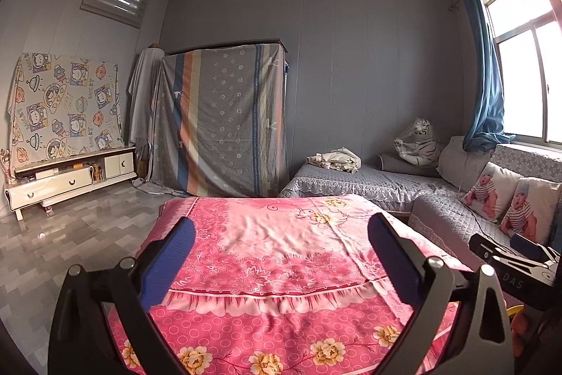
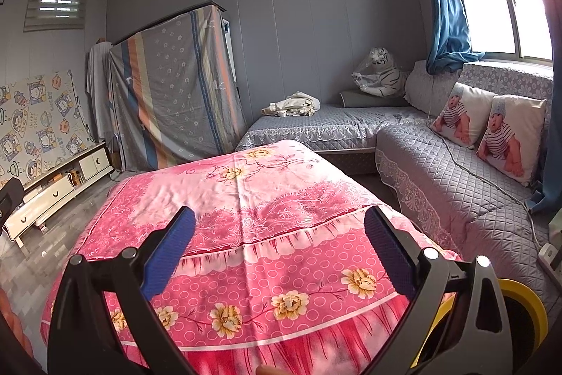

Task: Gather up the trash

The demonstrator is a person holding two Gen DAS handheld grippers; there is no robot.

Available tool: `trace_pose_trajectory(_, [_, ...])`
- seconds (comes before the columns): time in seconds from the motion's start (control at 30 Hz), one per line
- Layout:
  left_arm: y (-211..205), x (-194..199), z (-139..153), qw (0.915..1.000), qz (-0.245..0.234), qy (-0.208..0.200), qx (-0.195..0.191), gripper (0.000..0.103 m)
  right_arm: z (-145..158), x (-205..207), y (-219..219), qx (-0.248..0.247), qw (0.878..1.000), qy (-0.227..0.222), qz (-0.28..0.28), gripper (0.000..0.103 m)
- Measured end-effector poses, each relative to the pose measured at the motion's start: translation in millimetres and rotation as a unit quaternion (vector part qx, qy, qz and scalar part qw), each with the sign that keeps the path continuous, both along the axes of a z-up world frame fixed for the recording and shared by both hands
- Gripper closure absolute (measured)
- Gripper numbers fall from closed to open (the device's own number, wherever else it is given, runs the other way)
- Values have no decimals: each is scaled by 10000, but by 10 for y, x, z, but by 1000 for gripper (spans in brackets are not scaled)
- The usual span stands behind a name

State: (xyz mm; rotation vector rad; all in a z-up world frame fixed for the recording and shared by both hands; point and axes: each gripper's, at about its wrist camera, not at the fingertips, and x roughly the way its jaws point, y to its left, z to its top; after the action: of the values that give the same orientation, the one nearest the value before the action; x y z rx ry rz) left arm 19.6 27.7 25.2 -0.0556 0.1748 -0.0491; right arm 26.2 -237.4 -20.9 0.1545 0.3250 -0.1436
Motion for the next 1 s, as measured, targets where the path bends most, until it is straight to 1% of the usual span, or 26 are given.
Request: trace_pose_trajectory(1.0, [-46,51,-63,9996,-229,75,-121,8,-29,14,-27,57,10000,65,-35,10])
